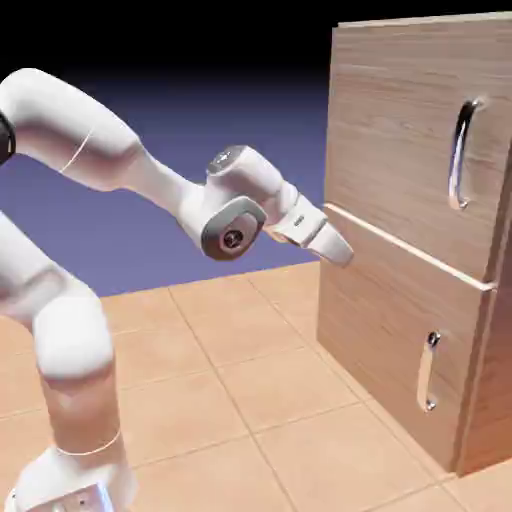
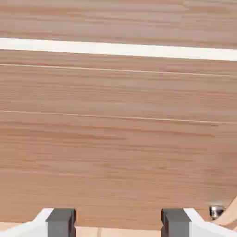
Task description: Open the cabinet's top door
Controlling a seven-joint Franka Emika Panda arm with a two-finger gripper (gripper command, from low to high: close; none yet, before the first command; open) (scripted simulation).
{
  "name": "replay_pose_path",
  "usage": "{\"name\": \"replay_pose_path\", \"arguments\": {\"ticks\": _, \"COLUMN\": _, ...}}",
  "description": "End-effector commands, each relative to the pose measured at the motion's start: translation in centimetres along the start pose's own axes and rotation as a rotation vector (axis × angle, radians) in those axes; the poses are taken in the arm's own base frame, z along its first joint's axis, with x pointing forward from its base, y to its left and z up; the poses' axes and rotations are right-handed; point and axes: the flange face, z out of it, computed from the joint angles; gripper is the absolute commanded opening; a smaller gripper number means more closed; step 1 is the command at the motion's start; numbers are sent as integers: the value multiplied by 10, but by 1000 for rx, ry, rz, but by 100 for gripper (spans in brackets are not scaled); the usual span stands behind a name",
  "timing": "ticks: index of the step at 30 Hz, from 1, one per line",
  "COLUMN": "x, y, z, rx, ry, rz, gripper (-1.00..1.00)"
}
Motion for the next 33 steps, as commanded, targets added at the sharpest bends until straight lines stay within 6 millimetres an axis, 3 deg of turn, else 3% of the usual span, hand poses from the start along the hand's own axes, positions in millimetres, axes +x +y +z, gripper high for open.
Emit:
{"name": "replay_pose_path", "arguments": {"ticks": 1, "x": 4, "y": -6, "z": -6, "rx": 16, "ry": 14, "rz": -67, "gripper": 0}}
{"name": "replay_pose_path", "arguments": {"ticks": 9, "x": 37, "y": -43, "z": -55, "rx": 103, "ry": 157, "rz": -590, "gripper": 0}}
{"name": "replay_pose_path", "arguments": {"ticks": 16, "x": 65, "y": -57, "z": -95, "rx": 114, "ry": 315, "rz": -1019, "gripper": 0}}
{"name": "replay_pose_path", "arguments": {"ticks": 25, "x": 100, "y": -51, "z": -133, "rx": 28, "ry": 530, "rz": -1525, "gripper": 0}}
{"name": "replay_pose_path", "arguments": {"ticks": 33, "x": 133, "y": -27, "z": -143, "rx": -146, "ry": 691, "rz": -1935, "gripper": 0}}
